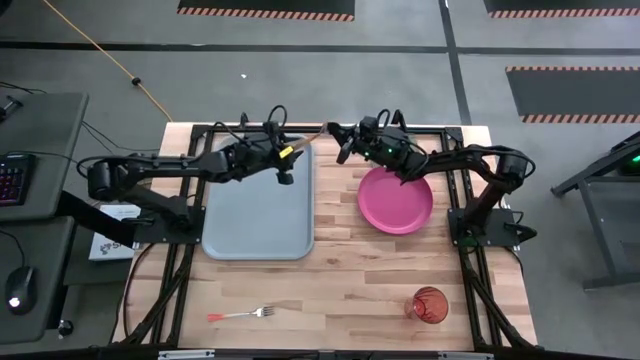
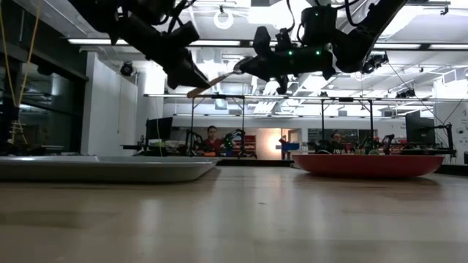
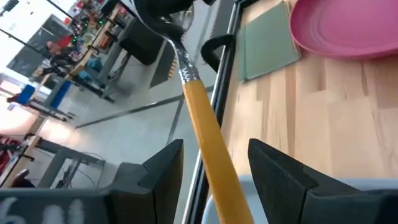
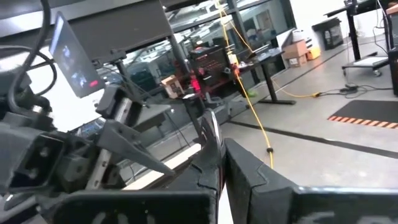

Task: Pick and place plate/cup/fork/spoon on tray
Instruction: Put the yellow spoon on the top of the gray serving tray

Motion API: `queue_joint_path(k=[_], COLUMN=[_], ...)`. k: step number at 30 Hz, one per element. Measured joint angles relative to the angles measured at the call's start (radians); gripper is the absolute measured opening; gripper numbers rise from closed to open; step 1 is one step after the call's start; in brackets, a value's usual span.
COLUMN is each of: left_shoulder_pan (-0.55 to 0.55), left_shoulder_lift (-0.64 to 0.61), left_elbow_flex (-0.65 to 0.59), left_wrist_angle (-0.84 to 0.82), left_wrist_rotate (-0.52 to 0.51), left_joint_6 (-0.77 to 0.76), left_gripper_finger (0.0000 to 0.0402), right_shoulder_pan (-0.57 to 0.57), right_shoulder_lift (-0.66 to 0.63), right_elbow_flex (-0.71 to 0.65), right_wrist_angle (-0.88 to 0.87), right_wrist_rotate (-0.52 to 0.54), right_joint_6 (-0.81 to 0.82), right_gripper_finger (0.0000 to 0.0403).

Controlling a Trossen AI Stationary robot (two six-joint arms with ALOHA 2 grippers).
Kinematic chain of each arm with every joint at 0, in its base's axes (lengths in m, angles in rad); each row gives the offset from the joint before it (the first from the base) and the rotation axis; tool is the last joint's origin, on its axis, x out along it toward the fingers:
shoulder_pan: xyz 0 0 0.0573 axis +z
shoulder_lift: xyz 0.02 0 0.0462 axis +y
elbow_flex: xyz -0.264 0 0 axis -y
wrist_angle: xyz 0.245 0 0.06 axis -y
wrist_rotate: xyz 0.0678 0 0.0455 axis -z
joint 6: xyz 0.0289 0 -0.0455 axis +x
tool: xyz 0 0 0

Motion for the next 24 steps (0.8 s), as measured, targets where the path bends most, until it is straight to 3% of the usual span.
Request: queue_joint_path(k=[6,14,18,24], left_shoulder_pan=[0.0,0.003,0.004,0.005], left_shoulder_lift=[0.052,0.075,0.075,0.074], left_elbow_flex=[0.0,0.0,0.0,0.0], left_wrist_angle=[0.031,0.061,0.065,0.069], left_wrist_rotate=[-0.094,-0.118,-0.149,-0.176], left_joint_6=[-0.008,-0.035,-0.059,-0.071], left_gripper_finger=[0.0173,0.0167,0.0136,0.0054], right_shoulder_pan=[0.021,0.021,0.021,0.021], right_shoulder_lift=[0.0,0.0,0.0,0.0], right_elbow_flex=[0.0,0.0,0.0,0.0], right_wrist_angle=[0.0,0.0,0.001,0.011], right_wrist_rotate=[0.01,0.017,0.019,0.019], right_joint_6=[-0.007,-0.008,-0.008,-0.01], right_gripper_finger=[0.0,0.0,0.0,0.0])
